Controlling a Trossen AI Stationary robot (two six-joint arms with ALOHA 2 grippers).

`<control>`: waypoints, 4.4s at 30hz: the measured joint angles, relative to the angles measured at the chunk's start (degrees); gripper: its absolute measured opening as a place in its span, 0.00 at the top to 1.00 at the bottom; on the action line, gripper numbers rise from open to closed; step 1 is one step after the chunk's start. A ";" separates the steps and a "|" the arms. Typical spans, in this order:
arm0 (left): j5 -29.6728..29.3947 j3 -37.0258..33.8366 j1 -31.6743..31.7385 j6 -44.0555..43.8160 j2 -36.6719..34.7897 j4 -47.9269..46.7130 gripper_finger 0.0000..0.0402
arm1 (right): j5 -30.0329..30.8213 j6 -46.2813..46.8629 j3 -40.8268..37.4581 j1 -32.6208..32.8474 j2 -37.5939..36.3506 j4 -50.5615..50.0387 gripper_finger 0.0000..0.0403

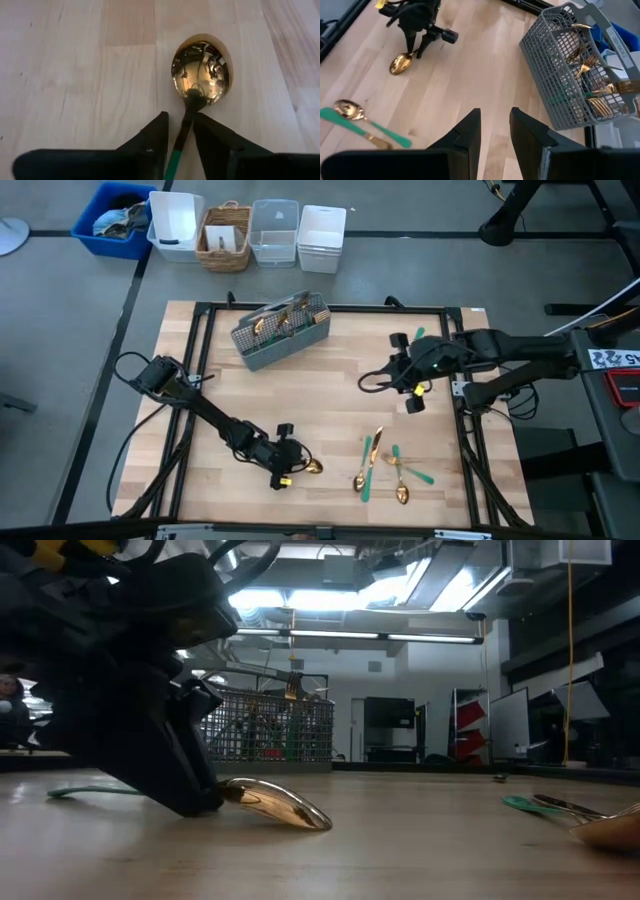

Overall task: Sort silverware
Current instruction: Put the spoon into the left section of the silverware holder, then put the knife into the middle left section of the silverware holder

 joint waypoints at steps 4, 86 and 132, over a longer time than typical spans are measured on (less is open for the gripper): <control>0.32 -0.02 0.40 0.32 -0.54 0.85 0.91 | 1.19 0.38 -0.01 0.02 -3.10 -2.54 0.74; -16.09 -40.02 48.70 28.85 -46.49 41.00 0.91 | 16.35 14.71 -38.80 0.00 -22.51 19.40 0.74; -16.11 -40.04 39.03 28.30 -61.50 41.69 0.67 | 22.99 39.47 -38.80 -24.31 -22.28 4.39 0.74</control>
